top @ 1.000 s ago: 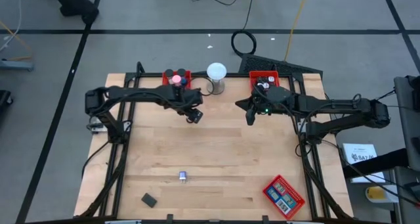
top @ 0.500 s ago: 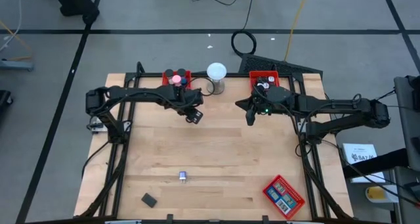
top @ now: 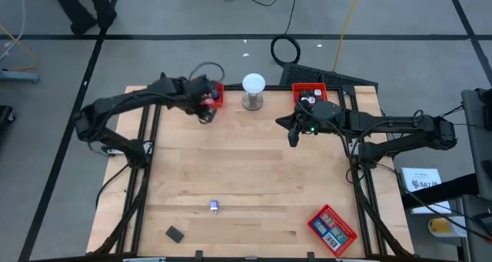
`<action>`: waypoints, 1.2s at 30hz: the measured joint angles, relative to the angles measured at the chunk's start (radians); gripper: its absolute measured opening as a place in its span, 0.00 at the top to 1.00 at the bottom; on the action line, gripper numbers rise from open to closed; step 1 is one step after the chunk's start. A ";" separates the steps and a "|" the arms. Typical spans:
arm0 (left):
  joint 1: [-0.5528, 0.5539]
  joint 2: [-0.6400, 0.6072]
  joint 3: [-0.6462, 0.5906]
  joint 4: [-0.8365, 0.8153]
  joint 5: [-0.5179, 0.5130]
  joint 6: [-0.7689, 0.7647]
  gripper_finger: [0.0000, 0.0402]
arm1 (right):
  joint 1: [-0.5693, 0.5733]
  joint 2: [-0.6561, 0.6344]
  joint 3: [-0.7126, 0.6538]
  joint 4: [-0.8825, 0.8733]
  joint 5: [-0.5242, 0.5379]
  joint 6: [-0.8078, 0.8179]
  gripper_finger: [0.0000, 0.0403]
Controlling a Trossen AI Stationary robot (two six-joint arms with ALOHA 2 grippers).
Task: Pick & Place Office items
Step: Put the orange hourglass into the top left red bin
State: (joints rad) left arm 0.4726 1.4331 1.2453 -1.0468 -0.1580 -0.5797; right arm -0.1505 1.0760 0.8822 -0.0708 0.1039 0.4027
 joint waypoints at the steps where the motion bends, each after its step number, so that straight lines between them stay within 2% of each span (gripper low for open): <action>1: 0.024 -0.015 0.000 -0.006 -0.003 0.006 0.46 | 0.000 0.000 0.000 0.000 0.000 0.000 0.99; 9: 0.211 -0.019 0.000 0.031 -0.003 0.093 0.46 | 0.000 0.000 0.000 0.000 0.000 0.001 0.99; 16: 0.309 0.016 0.000 0.153 0.001 0.114 0.46 | 0.000 0.000 0.000 0.000 -0.001 0.008 0.99; 21: 0.339 0.065 0.000 0.160 0.027 0.136 0.46 | 0.000 0.000 0.000 0.000 -0.001 0.008 0.99; 27: 0.348 0.120 -0.002 0.187 -0.010 0.140 0.46 | 0.000 0.000 0.000 0.002 -0.001 0.006 0.99; 36: 0.358 0.188 -0.001 0.206 0.016 0.141 0.46 | 0.000 0.000 0.000 0.002 -0.001 0.001 0.99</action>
State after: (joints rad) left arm 0.8305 1.6210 1.2446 -0.8407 -0.1421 -0.4390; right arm -0.1508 1.0760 0.8822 -0.0692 0.1033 0.4041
